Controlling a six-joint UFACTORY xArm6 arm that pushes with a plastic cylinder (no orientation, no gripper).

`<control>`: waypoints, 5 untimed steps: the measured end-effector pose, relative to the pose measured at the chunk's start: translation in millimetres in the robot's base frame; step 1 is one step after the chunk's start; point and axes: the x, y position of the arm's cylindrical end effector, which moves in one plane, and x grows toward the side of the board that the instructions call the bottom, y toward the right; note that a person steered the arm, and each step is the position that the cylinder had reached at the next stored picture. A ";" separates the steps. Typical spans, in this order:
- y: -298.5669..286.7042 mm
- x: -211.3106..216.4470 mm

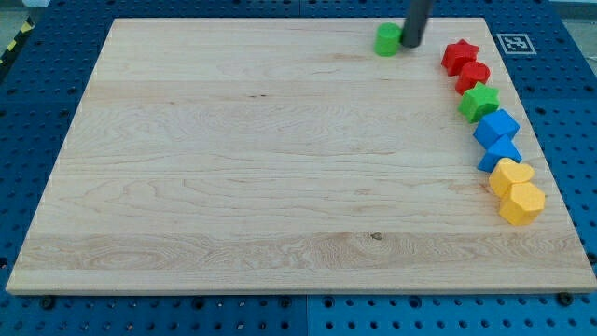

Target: Push the green star left a bit

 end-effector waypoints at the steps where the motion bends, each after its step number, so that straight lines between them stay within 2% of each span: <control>1: -57.6 0.0; 2: -95.4 0.0; 3: -76.3 0.0; 5: 53.7 -1.1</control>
